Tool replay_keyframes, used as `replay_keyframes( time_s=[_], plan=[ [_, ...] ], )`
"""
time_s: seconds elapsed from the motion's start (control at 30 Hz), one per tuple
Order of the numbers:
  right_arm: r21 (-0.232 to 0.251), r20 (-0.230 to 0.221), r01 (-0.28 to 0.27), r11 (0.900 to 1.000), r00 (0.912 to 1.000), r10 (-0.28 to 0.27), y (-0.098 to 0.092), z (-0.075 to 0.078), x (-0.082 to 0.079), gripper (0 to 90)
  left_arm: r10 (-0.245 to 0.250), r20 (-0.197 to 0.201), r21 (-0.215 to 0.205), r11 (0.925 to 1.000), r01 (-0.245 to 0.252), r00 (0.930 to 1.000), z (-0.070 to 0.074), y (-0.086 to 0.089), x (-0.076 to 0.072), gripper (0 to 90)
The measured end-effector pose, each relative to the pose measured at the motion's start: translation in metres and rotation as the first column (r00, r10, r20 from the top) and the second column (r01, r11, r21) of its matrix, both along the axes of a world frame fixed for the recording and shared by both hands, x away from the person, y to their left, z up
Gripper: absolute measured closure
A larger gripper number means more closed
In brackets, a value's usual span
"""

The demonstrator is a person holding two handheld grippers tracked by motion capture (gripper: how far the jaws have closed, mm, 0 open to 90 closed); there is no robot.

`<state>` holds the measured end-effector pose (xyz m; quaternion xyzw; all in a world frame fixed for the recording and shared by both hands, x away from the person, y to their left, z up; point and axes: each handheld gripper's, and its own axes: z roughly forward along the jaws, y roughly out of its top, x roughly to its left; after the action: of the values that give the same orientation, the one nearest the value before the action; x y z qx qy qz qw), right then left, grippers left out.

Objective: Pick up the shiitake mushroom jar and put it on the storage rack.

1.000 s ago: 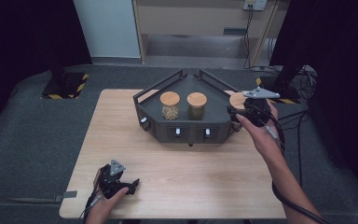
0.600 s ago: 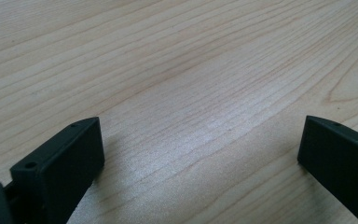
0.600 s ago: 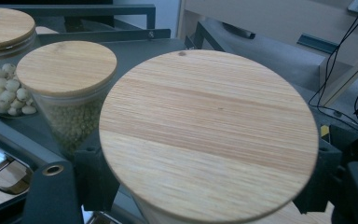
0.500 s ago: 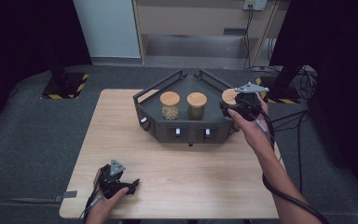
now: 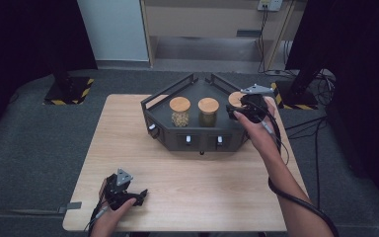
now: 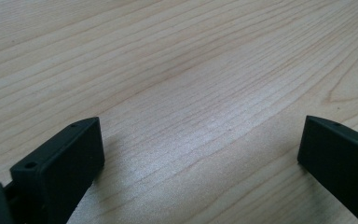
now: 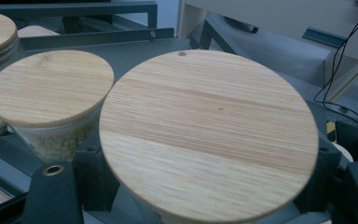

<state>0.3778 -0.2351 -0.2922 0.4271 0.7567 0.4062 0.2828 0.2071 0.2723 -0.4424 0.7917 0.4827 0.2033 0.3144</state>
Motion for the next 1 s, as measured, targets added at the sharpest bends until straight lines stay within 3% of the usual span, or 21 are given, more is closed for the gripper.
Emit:
replay_keyframes(
  time_s=[0.5, 1.0],
  plan=[
    [-0.01, -0.026, 0.006, 1.0, 0.9996, -0.006, 0.011, -0.011, 0.009, 25.5, 0.0, 0.0, 0.0, 1.0, 0.0, 1.0, 0.0, 0.0, 0.0, 0.0],
    [0.012, -0.051, 0.014, 1.0, 0.9986, -0.013, 0.01, -0.02, 0.015, 25.5, 0.0, 0.0, 0.0, 1.0, 0.0, 1.0, 0.0, 0.0, 0.0, 0.0]
  ],
)
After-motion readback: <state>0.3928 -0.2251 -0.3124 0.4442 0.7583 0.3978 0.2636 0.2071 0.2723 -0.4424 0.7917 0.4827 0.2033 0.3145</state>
